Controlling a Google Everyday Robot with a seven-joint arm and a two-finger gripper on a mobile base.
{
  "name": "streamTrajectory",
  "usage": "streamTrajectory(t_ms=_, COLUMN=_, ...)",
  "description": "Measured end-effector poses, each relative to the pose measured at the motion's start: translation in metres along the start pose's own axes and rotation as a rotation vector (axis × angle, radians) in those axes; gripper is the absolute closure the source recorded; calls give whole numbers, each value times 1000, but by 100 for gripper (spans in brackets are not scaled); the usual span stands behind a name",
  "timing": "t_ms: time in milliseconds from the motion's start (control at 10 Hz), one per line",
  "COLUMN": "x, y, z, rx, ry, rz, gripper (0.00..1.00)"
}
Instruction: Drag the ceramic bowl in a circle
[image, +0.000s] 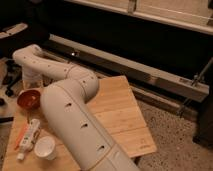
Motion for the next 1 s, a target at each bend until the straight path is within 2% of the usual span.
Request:
streamTrajectory(t_ms=200, x=11, y=-7, z=-23, rx=42, ry=9, rz=2, gripper=35)
streamTrajectory(t_ms=400, x=28, y=-8, z=-25, rx=67, ry=38, rz=-5, gripper=35)
streamTrajectory(t_ms=600, x=41, y=-5, z=-15, rx=54, ry=55, rz=-1, gripper=35)
streamTrajectory(t_ms=1000, x=42, y=-1, z=2, rx=1, ry=7, rz=2, gripper=35)
